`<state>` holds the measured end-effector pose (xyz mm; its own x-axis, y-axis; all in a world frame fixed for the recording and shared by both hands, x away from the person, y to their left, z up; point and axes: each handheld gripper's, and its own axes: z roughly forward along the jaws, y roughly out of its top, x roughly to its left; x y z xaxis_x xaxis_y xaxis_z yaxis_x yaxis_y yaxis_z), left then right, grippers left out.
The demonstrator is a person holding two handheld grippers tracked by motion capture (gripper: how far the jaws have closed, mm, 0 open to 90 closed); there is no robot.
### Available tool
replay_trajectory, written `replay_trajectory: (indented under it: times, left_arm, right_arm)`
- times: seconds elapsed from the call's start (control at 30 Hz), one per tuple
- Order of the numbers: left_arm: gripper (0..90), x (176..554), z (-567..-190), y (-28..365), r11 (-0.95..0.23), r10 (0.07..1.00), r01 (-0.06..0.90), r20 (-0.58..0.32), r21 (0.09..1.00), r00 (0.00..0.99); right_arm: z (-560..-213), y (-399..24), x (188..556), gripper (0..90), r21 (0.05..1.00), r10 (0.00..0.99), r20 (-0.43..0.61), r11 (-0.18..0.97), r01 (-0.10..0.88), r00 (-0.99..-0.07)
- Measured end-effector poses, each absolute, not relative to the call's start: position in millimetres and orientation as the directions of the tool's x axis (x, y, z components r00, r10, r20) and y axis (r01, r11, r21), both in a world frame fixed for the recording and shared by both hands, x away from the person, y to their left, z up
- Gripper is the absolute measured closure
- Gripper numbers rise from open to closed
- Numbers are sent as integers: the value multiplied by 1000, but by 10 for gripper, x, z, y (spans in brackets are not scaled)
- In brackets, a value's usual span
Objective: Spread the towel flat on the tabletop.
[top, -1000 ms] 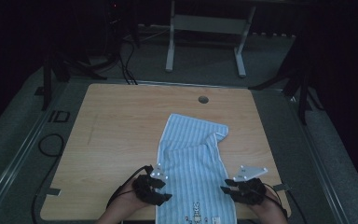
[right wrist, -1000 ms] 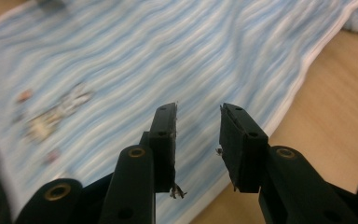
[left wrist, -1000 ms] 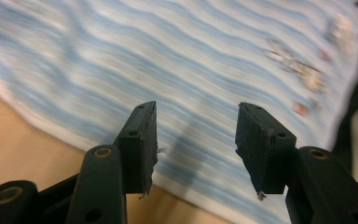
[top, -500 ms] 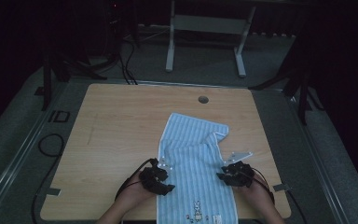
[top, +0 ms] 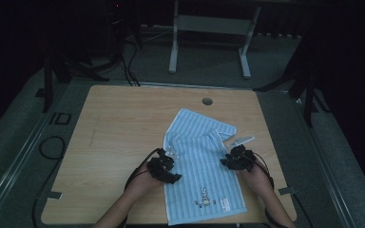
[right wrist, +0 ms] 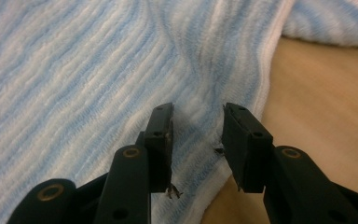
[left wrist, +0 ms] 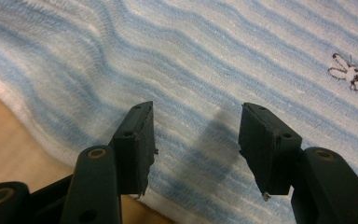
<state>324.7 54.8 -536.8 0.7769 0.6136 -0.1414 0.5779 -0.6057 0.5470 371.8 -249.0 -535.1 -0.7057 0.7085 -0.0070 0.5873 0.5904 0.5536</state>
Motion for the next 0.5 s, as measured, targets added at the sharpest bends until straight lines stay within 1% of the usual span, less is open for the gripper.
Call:
replay_trajectory:
  times: [0.17, 0.3, 0.33, 0.37, 0.4, 0.43, 0.47, 0.5]
  left_arm:
    - [437, 3278, -5360, 513, -611, 621, 580, -128, 539, 774]
    - [423, 3212, -5334, 519, -606, 618, 576, -131, 549, 775]
    - [423, 3163, -5302, 501, -608, 611, 566, -127, 557, 781]
    - [427, 3108, -5266, 475, -609, 601, 554, -126, 568, 789]
    - [474, 3063, -5237, 448, -610, 587, 545, -133, 576, 798]
    - [492, 2984, -5197, 384, -615, 563, 525, -139, 588, 815]
    - [503, 2893, -5162, 304, -627, 538, 495, -126, 601, 834]
    - [598, 2846, -5148, 257, -631, 519, 480, -128, 610, 845]
  right_arm:
    - [-5344, -2468, 3895, 626, 547, 722, 6, 576, 607, -691]
    - [-5337, -2434, 3886, 618, 539, 719, 6, 584, 608, -695]
    - [-5318, -2432, 3838, 617, 532, 698, 3, 605, 592, -716]
    - [-5284, -2453, 3814, 636, 544, 695, 14, 598, 589, -719]
    - [-5240, -2484, 3801, 688, 555, 692, 21, 593, 584, -722]
    - [-5199, -2509, 3797, 721, 564, 690, 18, 590, 577, -723]
    - [-5120, -2552, 3804, 807, 578, 696, 12, 581, 573, -718]
    - [-5041, -2594, 3844, 880, 586, 703, -4, 578, 568, -711]
